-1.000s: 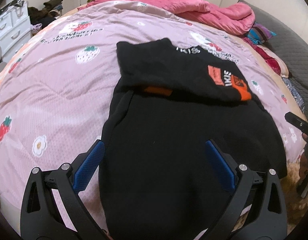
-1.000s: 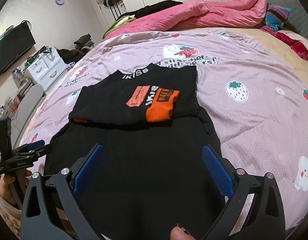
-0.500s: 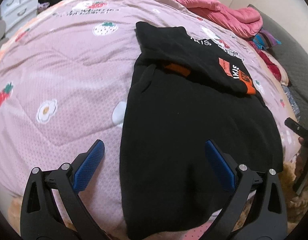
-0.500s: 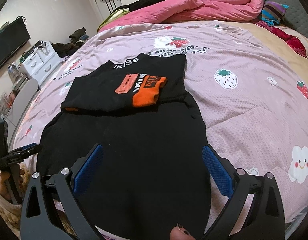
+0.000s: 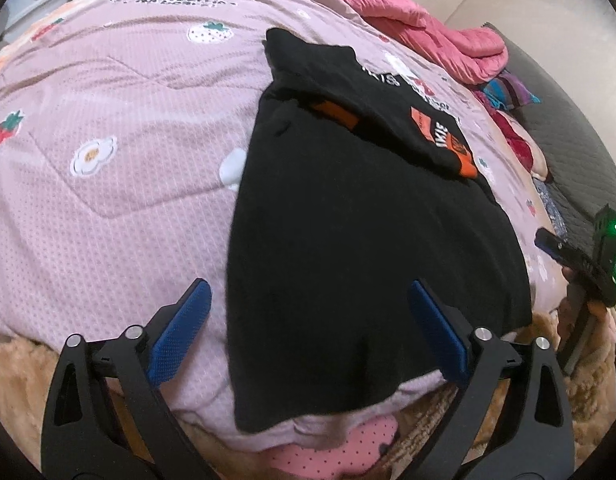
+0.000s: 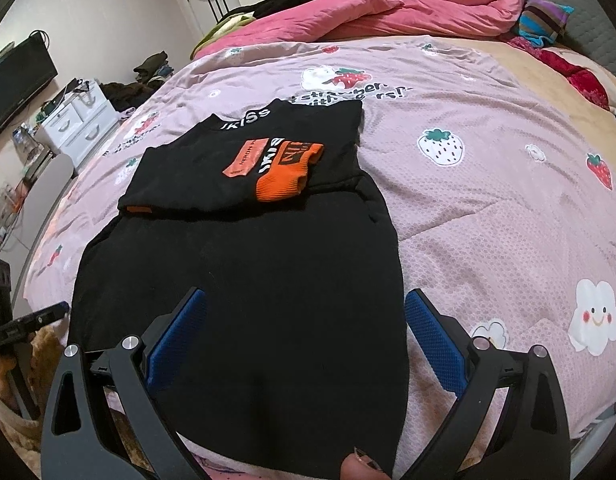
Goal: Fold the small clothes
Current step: 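Move both open tools toward the hem of the sweater, then close the right tool on the hem edge while the left tool closes beside it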
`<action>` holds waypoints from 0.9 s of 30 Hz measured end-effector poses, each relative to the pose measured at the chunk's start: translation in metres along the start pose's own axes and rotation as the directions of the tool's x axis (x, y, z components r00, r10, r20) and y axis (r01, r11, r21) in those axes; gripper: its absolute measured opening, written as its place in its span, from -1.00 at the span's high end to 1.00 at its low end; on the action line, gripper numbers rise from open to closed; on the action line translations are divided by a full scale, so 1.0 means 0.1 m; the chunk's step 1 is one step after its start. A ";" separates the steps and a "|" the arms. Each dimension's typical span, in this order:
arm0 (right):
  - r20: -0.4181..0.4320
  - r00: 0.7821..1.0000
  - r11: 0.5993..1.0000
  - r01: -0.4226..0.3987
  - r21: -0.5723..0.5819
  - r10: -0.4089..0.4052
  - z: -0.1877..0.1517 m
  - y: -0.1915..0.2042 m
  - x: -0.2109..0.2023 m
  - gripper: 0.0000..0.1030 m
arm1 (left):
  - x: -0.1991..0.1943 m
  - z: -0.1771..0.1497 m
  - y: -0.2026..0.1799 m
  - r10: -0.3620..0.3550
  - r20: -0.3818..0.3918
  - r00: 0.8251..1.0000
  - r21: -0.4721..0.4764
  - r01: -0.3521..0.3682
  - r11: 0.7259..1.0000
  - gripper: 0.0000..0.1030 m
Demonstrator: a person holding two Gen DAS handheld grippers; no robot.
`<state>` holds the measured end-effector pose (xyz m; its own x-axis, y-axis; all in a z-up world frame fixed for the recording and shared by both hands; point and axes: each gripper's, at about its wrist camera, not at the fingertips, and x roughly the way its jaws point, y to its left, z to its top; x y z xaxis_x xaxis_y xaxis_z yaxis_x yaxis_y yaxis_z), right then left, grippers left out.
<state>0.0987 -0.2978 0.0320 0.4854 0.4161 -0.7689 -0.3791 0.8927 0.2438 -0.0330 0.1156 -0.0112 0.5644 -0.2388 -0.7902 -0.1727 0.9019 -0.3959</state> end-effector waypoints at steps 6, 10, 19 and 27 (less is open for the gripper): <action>-0.018 1.000 1.000 0.000 -0.019 0.000 -0.05 0.00 -0.02 -0.91 | 0.08 -0.14 -0.03 -0.022 -0.053 0.998 -0.002 0.022 1.000 -0.52; -0.041 0.999 0.999 -0.008 -0.042 0.007 -0.14 0.02 -0.03 -0.91 | 0.14 -0.23 -0.05 -0.029 -0.087 0.996 -0.016 0.027 0.999 -0.51; -0.142 0.989 0.994 -0.051 -0.094 0.037 -0.46 0.06 -0.05 -0.91 | 0.18 -0.32 -0.01 -0.013 -0.116 0.993 -0.018 0.011 1.000 -0.51; -0.220 0.975 0.995 -0.056 -0.081 0.037 -0.67 -0.03 -0.06 -0.91 | 0.22 -0.31 -0.01 -0.010 -0.115 0.993 -0.023 0.008 1.000 -0.52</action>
<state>0.0443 -0.3146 -0.0034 0.2857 0.4003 -0.8707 -0.4683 0.8510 0.2376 -0.0457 0.0985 -0.0423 0.4693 -0.2879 -0.8348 -0.1867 0.8917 -0.4124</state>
